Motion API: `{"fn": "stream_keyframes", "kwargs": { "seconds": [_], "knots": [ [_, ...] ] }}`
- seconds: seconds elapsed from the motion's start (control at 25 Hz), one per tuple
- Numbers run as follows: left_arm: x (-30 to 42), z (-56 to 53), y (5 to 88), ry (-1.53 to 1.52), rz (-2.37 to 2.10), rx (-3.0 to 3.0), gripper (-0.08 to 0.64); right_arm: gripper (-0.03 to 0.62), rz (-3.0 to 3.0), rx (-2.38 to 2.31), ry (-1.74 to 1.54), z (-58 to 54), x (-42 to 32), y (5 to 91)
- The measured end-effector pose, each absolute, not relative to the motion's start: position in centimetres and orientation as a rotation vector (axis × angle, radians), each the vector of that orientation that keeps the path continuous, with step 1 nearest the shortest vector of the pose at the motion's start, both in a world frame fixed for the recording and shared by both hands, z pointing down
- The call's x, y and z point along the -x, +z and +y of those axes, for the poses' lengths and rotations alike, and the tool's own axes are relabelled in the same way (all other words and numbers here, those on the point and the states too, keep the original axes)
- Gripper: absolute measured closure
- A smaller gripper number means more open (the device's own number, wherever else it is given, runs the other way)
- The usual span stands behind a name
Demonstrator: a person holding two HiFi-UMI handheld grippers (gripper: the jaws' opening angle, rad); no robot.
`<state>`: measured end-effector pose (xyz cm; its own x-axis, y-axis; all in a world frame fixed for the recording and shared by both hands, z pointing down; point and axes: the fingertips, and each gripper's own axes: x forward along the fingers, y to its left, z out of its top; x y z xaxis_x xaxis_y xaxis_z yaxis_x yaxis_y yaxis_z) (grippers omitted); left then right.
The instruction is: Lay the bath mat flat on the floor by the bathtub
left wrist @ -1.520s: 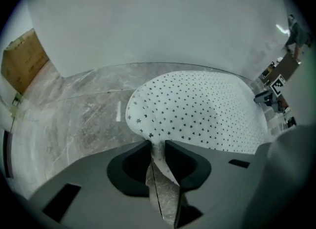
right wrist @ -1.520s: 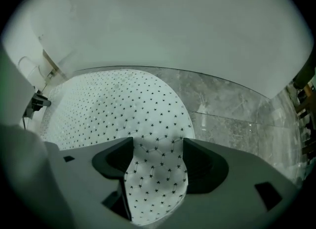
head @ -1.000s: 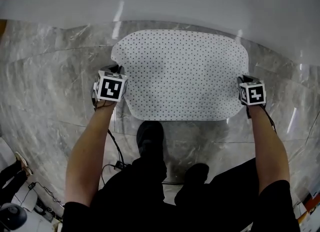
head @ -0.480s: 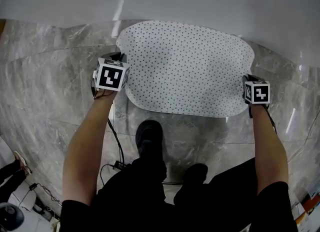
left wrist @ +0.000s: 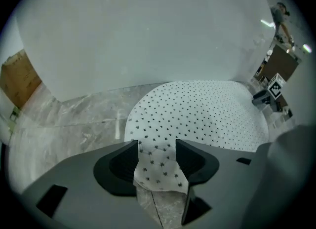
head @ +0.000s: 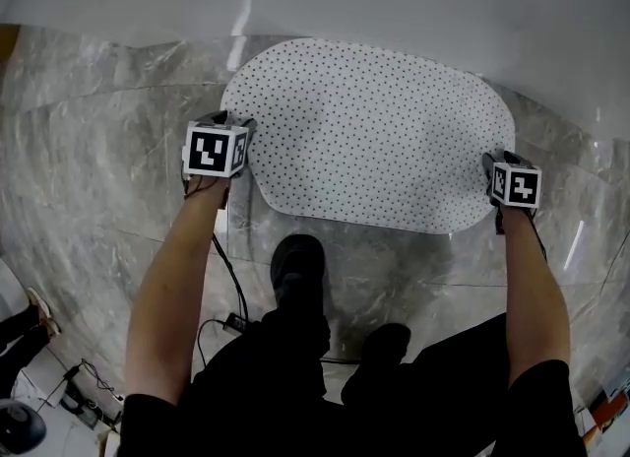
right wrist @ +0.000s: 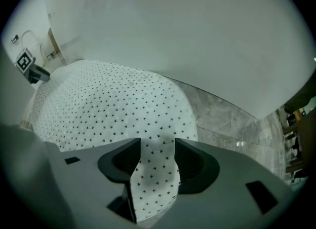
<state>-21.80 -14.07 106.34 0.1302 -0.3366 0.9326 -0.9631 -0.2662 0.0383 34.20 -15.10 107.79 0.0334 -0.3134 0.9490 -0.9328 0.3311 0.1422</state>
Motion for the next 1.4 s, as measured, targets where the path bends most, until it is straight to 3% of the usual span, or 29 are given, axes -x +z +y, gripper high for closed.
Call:
{"fn": "stream_keyframes", "kwargs": {
  "seconds": [0.24, 0.44, 0.76, 0.96, 1.2, 1.4],
  "knots": [
    [22.7, -10.6, 107.3, 0.908, -1.278, -1.608, 0.314, 0.353, -1.472, -1.214, 0.754, -14.1, -35.1, 107.9],
    [24.6, -8.3, 107.0, 1.007, -1.351, -1.58, 0.311, 0.356, -1.48, -1.12, 0.574, -14.3, -34.1, 108.2],
    [19.8, -4.5, 107.9, 0.962, -1.105, -1.64, 0.325, 0.454, -1.488, -1.067, 0.546, -13.8, -32.9, 108.6],
    [19.5, -4.0, 106.8, 1.178, -1.198, -1.665, 0.325, 0.489, -1.484, -1.056, 0.493, -13.8, -32.4, 108.5],
    [19.2, -4.0, 105.4, 1.325, -1.259, -1.76, 0.325, 0.503, -1.484, -1.032, 0.462, -13.6, -32.1, 108.6],
    [18.9, -2.5, 107.3, 1.254, -1.174, -1.719, 0.33, 0.503, -1.488, -1.001, 0.398, -13.5, -31.7, 108.0]
  ]
}}
